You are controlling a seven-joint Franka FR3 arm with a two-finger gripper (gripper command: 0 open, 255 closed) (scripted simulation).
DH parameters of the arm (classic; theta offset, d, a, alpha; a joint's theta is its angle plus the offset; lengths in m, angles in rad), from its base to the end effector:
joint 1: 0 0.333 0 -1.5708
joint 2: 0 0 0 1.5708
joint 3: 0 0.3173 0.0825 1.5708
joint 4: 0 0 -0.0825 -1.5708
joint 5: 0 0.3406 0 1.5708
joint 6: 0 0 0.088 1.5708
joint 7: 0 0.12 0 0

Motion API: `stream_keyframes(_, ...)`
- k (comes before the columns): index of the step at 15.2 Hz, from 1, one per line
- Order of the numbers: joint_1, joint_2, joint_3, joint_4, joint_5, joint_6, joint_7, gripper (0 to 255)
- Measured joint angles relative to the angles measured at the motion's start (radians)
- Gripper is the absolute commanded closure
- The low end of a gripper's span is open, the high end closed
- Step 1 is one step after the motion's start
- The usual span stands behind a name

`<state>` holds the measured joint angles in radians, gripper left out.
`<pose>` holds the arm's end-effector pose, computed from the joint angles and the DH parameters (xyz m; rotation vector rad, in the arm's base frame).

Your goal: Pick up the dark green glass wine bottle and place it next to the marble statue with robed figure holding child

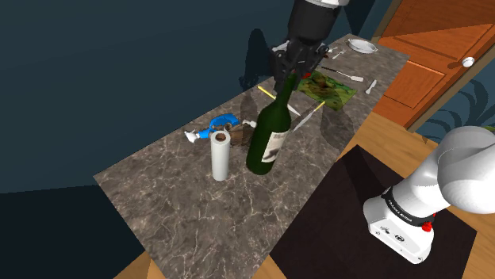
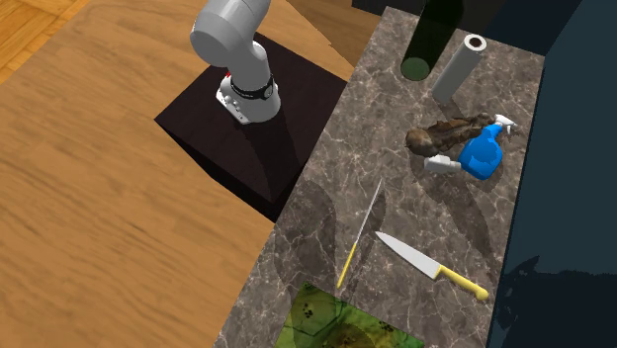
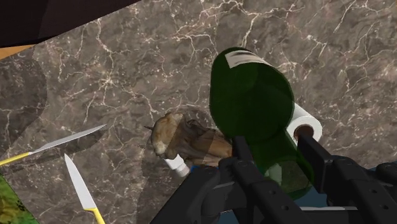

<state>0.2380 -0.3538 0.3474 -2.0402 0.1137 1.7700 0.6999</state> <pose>0.3312 0.2583 0.5791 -3.0982 0.2321 -0.0869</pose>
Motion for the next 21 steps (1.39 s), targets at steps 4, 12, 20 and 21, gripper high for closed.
stream_keyframes(4, 0.004, -0.005, 0.006, -0.057, 0.004, 0.053, 0.002, 255)
stream_keyframes(12, 0.006, 0.004, 0.013, -0.155, 0.007, 0.159, -0.001, 255)
stream_keyframes(20, 0.009, 0.021, 0.025, -0.247, 0.01, 0.268, 0.002, 255)
stream_keyframes(21, 0.009, 0.026, 0.027, -0.255, 0.009, 0.28, 0.003, 255)
